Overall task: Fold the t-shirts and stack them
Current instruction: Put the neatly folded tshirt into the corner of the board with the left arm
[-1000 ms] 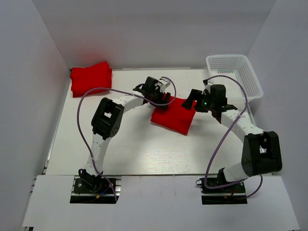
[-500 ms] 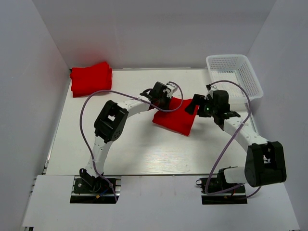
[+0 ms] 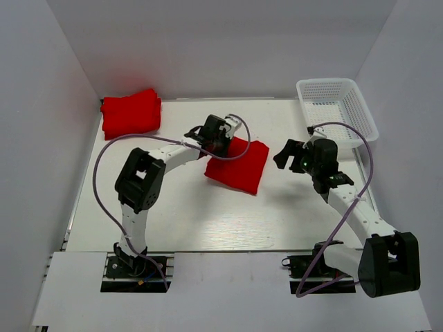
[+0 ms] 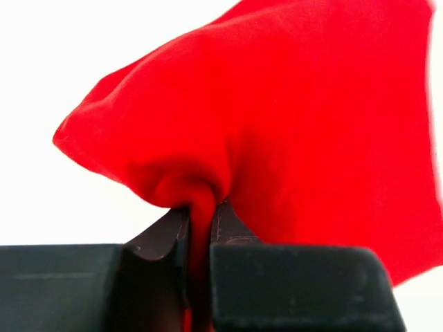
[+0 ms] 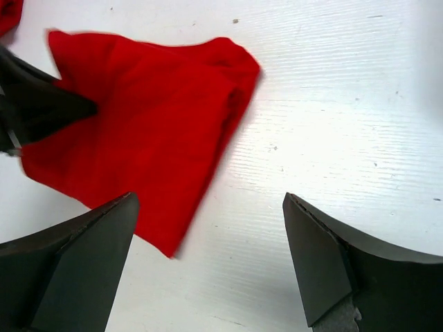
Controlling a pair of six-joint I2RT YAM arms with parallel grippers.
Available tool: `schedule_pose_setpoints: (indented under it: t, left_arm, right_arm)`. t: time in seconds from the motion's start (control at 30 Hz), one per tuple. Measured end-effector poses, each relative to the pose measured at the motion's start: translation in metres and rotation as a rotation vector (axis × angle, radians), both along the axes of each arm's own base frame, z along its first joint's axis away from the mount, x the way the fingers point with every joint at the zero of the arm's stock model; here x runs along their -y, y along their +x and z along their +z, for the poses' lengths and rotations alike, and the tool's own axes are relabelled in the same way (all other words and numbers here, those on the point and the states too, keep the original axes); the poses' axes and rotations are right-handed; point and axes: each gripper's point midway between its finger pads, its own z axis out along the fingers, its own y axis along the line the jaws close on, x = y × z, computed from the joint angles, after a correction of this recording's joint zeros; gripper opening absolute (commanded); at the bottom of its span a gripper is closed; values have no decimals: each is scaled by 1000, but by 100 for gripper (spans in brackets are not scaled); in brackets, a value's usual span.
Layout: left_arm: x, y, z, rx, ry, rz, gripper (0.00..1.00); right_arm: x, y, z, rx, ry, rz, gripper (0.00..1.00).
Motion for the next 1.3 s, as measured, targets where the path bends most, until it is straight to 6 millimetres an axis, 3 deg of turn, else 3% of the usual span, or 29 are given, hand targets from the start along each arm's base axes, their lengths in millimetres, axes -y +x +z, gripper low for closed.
schedule_pose_setpoints:
  t: [0.2,0.47,0.8,0.9,1.1,1.3]
  left_arm:
    - [-36,30,60,117,-29,72,0]
    - [-102,73,94,179,3,142,0]
    - [-161,140,173,337,1,95,0]
    - [-177,157,173,338,-3,92,0]
    - [-215,165,151,271,25,119,0]
    - [-238,169,163,291,23,132,0]
  right_arm:
    - [8,1,4,24,-17,-42,90]
    - [12,7,7,46,-26,-72,90]
    - [8,21,-10,-9,-35,-67,90]
    - [6,26,-15,-28,-34,-57,90]
    - [2,37,-9,-24,-29,-51,90]
    - [-6,48,-9,-37,-12,-31,90]
